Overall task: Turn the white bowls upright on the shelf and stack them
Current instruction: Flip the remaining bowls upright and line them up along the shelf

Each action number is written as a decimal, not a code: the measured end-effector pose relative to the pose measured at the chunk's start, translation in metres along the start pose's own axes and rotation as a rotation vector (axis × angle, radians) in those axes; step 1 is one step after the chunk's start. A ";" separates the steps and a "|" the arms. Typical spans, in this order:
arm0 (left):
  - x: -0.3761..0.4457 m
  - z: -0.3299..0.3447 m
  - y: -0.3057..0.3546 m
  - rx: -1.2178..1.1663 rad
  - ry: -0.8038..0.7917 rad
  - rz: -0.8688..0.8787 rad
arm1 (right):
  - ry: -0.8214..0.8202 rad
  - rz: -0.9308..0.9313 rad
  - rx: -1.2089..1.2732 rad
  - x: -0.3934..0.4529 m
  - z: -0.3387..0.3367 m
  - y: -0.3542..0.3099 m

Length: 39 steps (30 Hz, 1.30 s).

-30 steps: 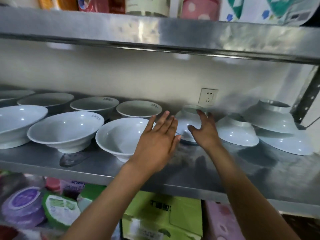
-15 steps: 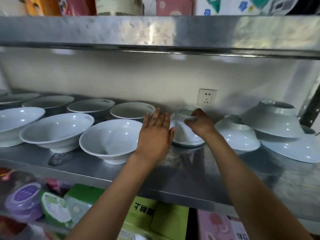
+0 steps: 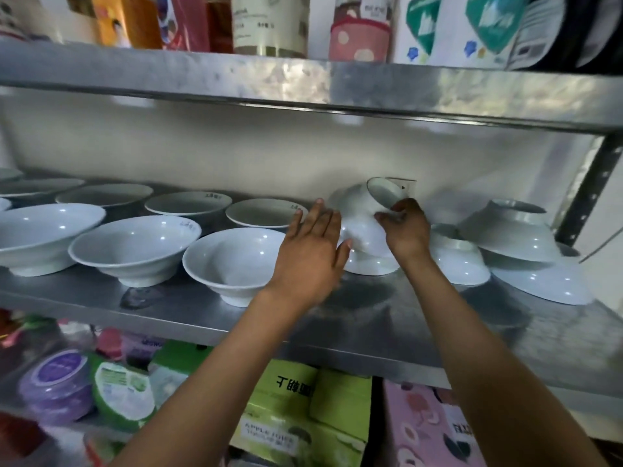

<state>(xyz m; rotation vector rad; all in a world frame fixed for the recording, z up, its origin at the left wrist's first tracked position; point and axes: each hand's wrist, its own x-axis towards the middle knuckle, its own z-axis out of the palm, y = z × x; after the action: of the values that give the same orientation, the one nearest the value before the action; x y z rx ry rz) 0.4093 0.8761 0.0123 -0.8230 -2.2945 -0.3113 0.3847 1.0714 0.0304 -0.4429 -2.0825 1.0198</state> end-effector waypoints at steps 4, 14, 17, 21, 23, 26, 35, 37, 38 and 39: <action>-0.005 -0.002 -0.003 -0.057 -0.027 -0.012 | 0.031 -0.040 0.069 -0.019 -0.013 -0.007; -0.009 0.003 0.017 -0.643 -0.039 -0.329 | 0.080 -0.012 0.221 -0.062 -0.042 -0.009; -0.006 -0.004 0.028 -0.813 -0.075 -0.394 | 0.094 0.017 0.301 -0.069 -0.048 -0.011; -0.003 -0.008 0.033 -0.934 -0.110 -0.438 | 0.083 0.015 0.417 -0.077 -0.052 -0.013; -0.003 -0.009 0.036 -0.952 -0.102 -0.439 | 0.071 0.031 0.471 -0.081 -0.053 -0.012; -0.005 -0.011 0.040 -1.012 -0.042 -0.433 | 0.085 0.069 0.531 -0.086 -0.054 -0.010; -0.012 -0.017 0.046 -1.426 0.011 -0.409 | 0.064 0.036 0.514 -0.109 -0.058 0.002; -0.013 -0.020 0.049 -1.473 0.023 -0.400 | 0.037 0.009 0.504 -0.112 -0.061 0.004; -0.014 -0.021 0.050 -1.469 0.037 -0.386 | 0.021 -0.009 0.488 -0.112 -0.064 0.007; -0.015 -0.023 0.051 -1.451 0.058 -0.366 | -0.001 -0.023 0.462 -0.113 -0.067 0.010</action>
<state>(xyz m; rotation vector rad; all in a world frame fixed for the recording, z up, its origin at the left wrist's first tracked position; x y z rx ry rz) 0.4621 0.8985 0.0189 -0.9279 -1.8661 -2.2402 0.5087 1.0460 -0.0053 -0.1817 -1.7708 1.4365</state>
